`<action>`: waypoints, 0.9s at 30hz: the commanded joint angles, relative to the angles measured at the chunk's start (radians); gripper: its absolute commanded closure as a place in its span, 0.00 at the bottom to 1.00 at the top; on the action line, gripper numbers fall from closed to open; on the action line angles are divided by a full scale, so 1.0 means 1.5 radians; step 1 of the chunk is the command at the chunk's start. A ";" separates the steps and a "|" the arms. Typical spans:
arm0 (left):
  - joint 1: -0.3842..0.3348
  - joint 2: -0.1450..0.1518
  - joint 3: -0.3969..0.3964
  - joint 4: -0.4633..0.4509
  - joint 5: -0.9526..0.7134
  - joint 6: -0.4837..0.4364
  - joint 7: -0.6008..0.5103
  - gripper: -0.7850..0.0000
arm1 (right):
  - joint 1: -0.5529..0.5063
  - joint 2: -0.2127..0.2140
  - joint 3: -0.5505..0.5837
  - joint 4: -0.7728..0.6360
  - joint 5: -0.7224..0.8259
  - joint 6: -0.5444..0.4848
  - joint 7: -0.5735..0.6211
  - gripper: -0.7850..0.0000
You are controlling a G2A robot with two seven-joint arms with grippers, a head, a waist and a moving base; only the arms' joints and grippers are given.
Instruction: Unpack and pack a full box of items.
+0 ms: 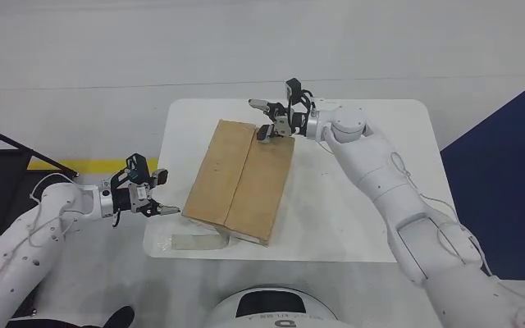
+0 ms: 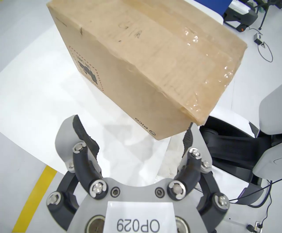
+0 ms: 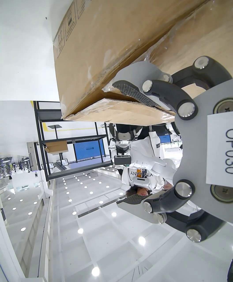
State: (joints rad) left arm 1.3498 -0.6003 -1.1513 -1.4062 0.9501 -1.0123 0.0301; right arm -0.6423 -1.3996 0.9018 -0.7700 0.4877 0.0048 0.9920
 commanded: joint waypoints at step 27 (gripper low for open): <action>0.008 0.030 0.067 -0.053 0.049 0.000 0.041 0.00 | 0.000 0.000 0.000 0.000 0.000 0.000 0.000 0.00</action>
State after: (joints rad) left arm 1.3689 -0.5577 -1.0536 -1.4923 1.0291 -1.0123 0.0857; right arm -0.6423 -1.3996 0.9018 -0.7700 0.4878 0.0048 0.9920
